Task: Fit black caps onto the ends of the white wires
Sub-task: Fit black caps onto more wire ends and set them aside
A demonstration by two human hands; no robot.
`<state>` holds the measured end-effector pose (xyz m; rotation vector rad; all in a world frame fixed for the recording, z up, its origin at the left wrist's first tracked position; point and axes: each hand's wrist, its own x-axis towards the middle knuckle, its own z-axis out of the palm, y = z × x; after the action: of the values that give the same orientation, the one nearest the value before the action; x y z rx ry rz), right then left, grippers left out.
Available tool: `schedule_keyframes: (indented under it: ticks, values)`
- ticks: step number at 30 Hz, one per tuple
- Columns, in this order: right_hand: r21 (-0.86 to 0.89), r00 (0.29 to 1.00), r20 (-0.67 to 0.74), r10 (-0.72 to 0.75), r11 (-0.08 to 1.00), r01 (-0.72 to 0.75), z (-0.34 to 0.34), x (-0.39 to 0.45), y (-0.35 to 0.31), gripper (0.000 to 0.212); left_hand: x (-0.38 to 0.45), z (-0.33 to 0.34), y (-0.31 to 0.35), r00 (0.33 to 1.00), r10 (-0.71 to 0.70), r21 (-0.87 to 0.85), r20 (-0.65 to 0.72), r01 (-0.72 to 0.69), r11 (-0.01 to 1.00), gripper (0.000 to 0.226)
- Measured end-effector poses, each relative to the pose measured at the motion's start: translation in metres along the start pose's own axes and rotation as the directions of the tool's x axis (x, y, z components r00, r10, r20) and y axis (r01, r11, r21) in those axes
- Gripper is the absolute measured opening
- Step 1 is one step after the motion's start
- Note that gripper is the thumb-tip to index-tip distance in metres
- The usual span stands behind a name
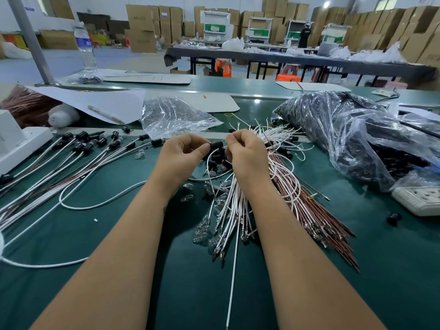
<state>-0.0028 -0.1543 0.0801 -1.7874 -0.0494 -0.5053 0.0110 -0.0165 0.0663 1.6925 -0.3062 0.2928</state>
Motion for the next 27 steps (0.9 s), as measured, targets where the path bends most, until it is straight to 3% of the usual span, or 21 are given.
schedule_keyframes:
  ticks: [3, 8, 14, 18, 23, 27]
  values:
    - [0.080, 0.997, 0.041, 0.063, 0.995, -0.066, -0.0007, 0.0004, -0.0011, 0.020, 0.0014, -0.0002, -0.0015, 1.000, 0.000, 0.019, -0.018, 0.000, 1.000, 0.014]
    - [-0.265, 0.974, 0.047, -0.220, 0.938, 0.225, -0.0014, -0.0041, 0.0026, 0.009, 0.0027, -0.0007, -0.0036, 0.992, 0.027, 0.138, -0.122, -0.010, 0.990, 0.010]
    - [-0.342, 0.935, 0.043, -0.352, 0.874, 0.345, -0.0032, -0.0055, 0.0030, 0.006, 0.0019, -0.0029, -0.0026, 0.992, 0.033, 0.184, -0.124, -0.009, 0.983, 0.007]
    - [-0.327, 0.948, 0.049, -0.315, 0.892, 0.313, -0.0027, -0.0040, 0.0056, 0.005, 0.0010, -0.0033, -0.0024, 0.993, 0.052, 0.193, -0.109, -0.030, 0.981, 0.004]
    - [-0.151, 0.989, -0.014, -0.149, 0.978, 0.145, 0.0013, -0.0013, 0.0046, 0.014, -0.0007, 0.0000, -0.0005, 0.996, 0.050, 0.177, -0.077, -0.035, 0.984, 0.004]
    - [-0.200, 0.987, 0.003, -0.161, 0.967, 0.158, 0.0028, -0.0017, 0.0048, 0.012, -0.0028, 0.0038, 0.0034, 0.997, 0.051, 0.188, -0.050, -0.041, 0.981, 0.007]
